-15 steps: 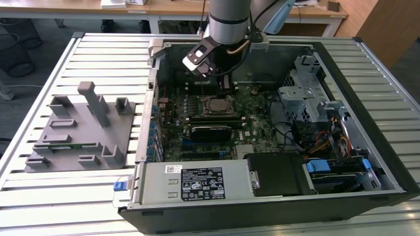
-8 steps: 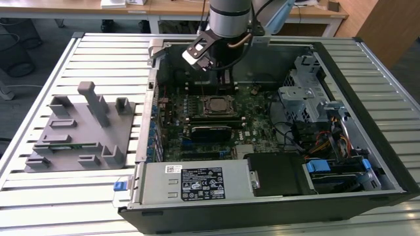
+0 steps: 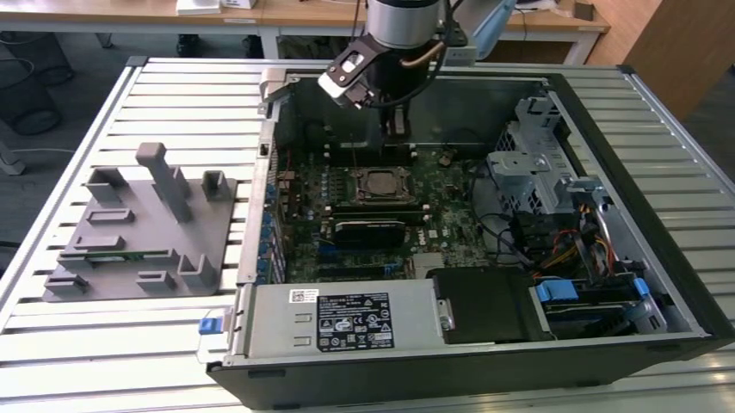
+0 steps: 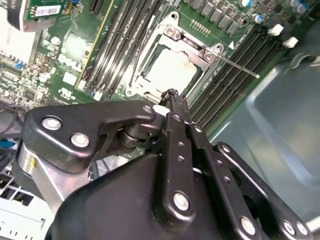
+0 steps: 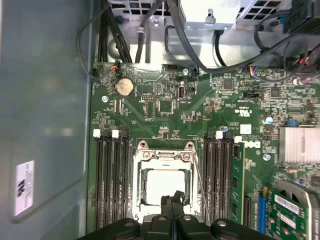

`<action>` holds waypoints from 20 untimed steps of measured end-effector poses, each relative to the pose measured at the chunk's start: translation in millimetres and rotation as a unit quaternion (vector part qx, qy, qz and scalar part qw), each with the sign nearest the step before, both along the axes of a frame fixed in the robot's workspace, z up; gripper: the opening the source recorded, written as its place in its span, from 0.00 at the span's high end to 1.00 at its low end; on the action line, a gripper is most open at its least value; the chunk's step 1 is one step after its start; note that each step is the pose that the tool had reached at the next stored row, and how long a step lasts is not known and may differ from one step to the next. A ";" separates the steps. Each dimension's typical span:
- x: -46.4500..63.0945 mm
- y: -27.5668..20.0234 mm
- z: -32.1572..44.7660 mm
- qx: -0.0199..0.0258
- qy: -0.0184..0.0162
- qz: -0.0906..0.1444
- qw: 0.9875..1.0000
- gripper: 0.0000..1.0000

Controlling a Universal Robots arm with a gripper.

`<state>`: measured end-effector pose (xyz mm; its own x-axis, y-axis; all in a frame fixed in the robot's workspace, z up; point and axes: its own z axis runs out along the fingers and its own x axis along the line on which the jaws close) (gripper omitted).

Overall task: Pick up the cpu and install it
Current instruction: 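Install the first cpu locking lever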

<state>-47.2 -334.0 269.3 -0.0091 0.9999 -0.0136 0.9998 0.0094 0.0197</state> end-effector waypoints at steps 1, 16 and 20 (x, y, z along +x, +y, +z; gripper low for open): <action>0.0 0.1 2.9 0.000 0.000 0.000 1.000 0.89; 0.0 0.4 10.7 -0.007 0.000 0.077 0.997 0.89; 0.0 0.4 9.8 -0.007 -0.001 0.114 0.993 0.89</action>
